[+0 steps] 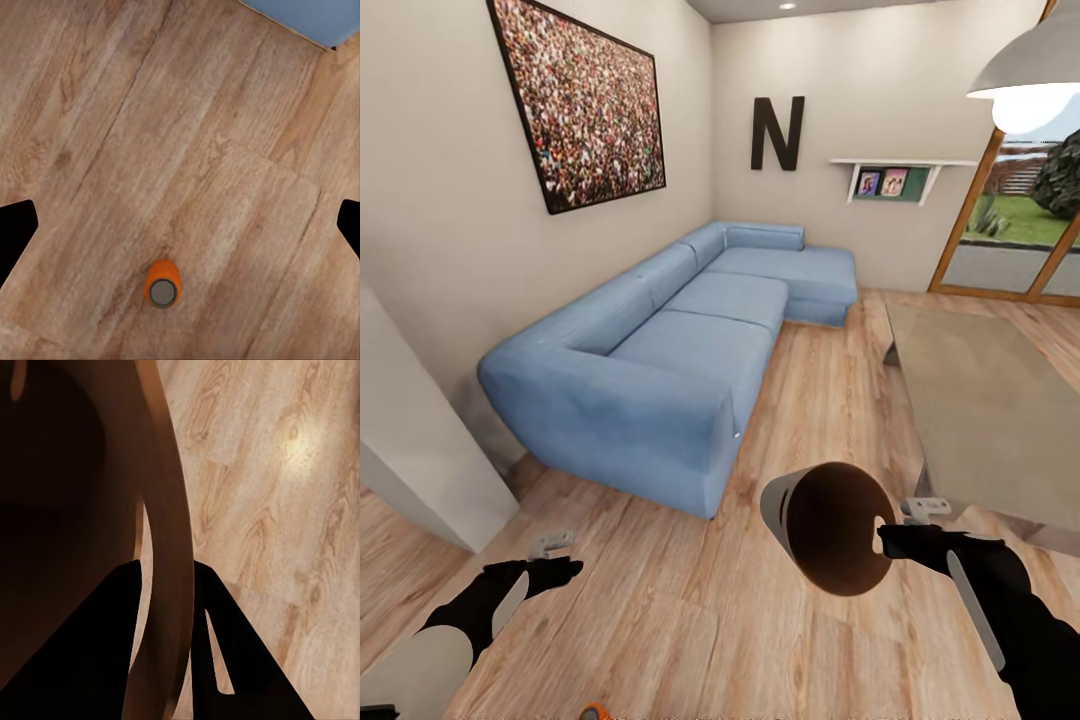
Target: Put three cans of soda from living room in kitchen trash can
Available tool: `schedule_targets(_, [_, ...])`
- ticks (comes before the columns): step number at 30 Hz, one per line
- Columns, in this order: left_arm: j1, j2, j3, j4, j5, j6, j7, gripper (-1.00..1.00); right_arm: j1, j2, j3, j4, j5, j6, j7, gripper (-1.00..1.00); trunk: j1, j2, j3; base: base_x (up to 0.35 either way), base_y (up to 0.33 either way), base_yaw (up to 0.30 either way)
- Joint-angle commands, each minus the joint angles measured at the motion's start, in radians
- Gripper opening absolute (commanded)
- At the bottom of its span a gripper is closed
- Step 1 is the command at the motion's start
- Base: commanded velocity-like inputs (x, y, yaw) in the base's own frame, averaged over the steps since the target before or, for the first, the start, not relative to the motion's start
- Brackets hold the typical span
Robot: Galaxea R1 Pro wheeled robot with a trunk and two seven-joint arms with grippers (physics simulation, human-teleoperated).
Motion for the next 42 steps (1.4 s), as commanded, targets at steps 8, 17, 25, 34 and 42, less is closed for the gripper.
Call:
schedule_targets(8, [0.0, -0.001, 0.0, 0.0, 0.0, -0.001, 0.0, 1.0, -0.001, -0.004, -0.001, -0.001, -0.023, 0.002, 0.007, -1.0, 0.0, 0.0, -0.012, 0.0, 0.0, 0.0])
schedule_targets(17, [-0.001, -0.004, -0.001, 0.0, -0.003, -0.001, 0.0, 1.0, -0.08, -0.012, -0.01, 0.004, -0.021, 0.083, 0.007, -1.0, 0.0, 0.0, -0.026, 0.0, 0.0, 0.0])
schedule_targets(25, [-0.001, -0.007, -0.002, 0.0, -0.006, 0.0, 0.0, 1.0, -0.233, -0.01, -0.002, 0.004, 0.105, 0.2, 0.008, -1.0, 0.0, 0.0, -0.038, 0.0, 0.0, 0.0])
schedule_targets(34, [-0.001, -0.008, -0.002, 0.0, -0.007, 0.001, 0.0, 1.0, -0.309, -0.012, 0.0, 0.015, 0.131, 0.2, 0.007, -1.0, 0.0, 0.0, -0.05, 0.0, 0.0, 0.0])
schedule_targets(42, [-0.001, -0.009, -0.002, 0.0, -0.007, 0.001, 0.0, 1.0, -0.347, -0.012, 0.001, 0.02, 0.132, 0.2, 0.009, -1.0, 0.0, 0.0, -0.051, 0.0, 0.0, 0.0])
